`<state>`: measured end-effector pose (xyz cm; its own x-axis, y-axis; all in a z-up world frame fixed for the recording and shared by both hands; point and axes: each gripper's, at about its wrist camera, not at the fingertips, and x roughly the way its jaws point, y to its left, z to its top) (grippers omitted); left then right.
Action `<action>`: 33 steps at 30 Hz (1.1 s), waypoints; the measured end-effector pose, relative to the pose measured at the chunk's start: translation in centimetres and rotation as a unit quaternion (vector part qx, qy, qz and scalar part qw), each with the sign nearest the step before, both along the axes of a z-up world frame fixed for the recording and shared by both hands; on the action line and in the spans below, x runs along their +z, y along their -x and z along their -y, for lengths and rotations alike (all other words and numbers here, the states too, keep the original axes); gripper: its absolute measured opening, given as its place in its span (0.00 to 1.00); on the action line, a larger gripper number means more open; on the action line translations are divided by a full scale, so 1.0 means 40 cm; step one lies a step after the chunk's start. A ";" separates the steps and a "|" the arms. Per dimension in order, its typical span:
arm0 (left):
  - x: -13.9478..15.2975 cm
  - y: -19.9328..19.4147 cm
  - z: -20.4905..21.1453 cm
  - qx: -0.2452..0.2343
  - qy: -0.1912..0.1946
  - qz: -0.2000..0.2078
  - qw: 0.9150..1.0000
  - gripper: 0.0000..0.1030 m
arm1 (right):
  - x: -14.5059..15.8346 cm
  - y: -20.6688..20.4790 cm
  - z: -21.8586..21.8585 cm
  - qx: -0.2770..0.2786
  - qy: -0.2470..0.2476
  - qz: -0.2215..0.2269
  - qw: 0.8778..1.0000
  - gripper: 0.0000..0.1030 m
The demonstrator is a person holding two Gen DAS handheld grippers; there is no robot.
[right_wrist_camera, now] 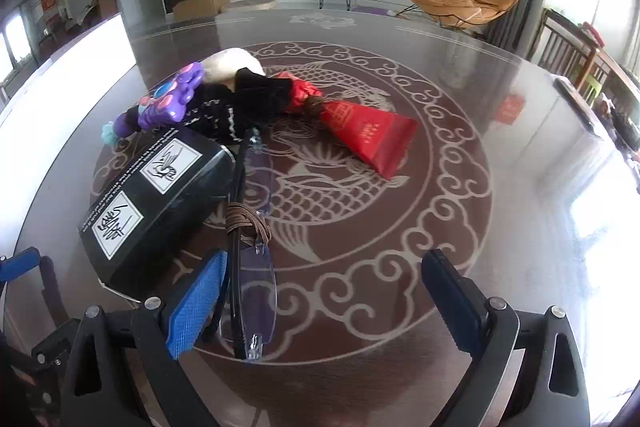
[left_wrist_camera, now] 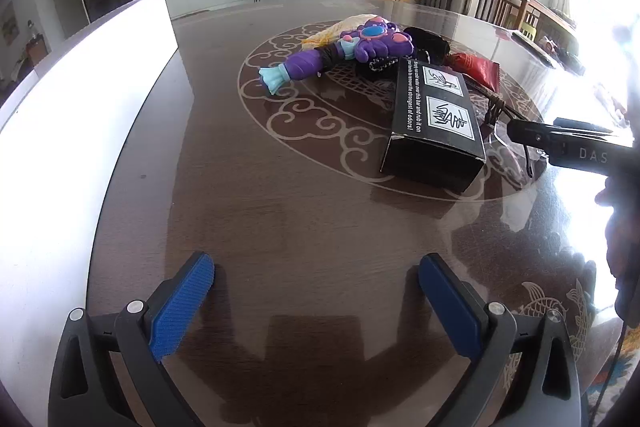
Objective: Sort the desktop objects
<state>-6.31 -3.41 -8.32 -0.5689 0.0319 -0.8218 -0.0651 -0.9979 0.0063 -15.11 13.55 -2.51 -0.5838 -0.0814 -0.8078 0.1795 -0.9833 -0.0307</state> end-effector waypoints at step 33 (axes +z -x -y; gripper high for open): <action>0.011 0.248 -0.203 -0.051 0.039 -0.007 0.998 0.97 | -0.040 -0.076 -0.065 0.045 0.009 0.006 0.999 1.00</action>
